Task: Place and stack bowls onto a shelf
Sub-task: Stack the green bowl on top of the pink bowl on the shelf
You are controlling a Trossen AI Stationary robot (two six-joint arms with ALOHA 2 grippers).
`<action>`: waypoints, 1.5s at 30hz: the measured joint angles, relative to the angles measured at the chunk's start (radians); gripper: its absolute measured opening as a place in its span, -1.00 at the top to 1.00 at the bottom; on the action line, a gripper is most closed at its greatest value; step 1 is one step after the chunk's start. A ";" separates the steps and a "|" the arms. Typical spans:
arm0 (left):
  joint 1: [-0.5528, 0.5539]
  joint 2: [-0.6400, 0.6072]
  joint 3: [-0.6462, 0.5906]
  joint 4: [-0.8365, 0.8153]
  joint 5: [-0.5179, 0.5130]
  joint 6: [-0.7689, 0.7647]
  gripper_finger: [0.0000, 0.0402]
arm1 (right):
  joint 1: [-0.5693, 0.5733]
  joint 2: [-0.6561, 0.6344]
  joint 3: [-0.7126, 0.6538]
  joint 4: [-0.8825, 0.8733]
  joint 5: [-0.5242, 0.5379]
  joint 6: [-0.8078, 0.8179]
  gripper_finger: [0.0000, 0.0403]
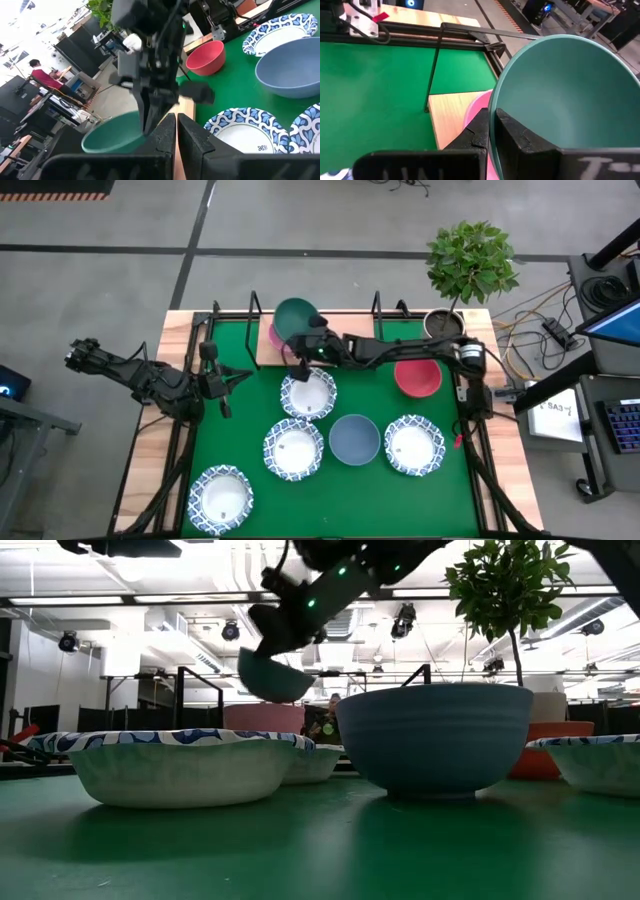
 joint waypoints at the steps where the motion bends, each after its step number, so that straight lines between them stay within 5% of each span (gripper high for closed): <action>1: 0.000 0.000 0.000 0.000 0.000 0.000 1.00 | -0.001 0.016 0.012 0.002 0.000 -0.004 0.94; 22: 0.000 -0.069 0.000 -0.022 -0.079 -0.041 1.00 | -0.007 0.098 0.097 -0.019 -0.001 -0.012 0.92; 36: 0.000 -0.092 0.000 -0.036 -0.079 -0.058 1.00 | -0.007 0.091 0.096 -0.025 0.000 0.020 0.42; 45: 0.000 -0.092 0.000 -0.045 -0.079 -0.060 1.00 | -0.007 0.050 0.109 0.067 -0.001 0.172 0.41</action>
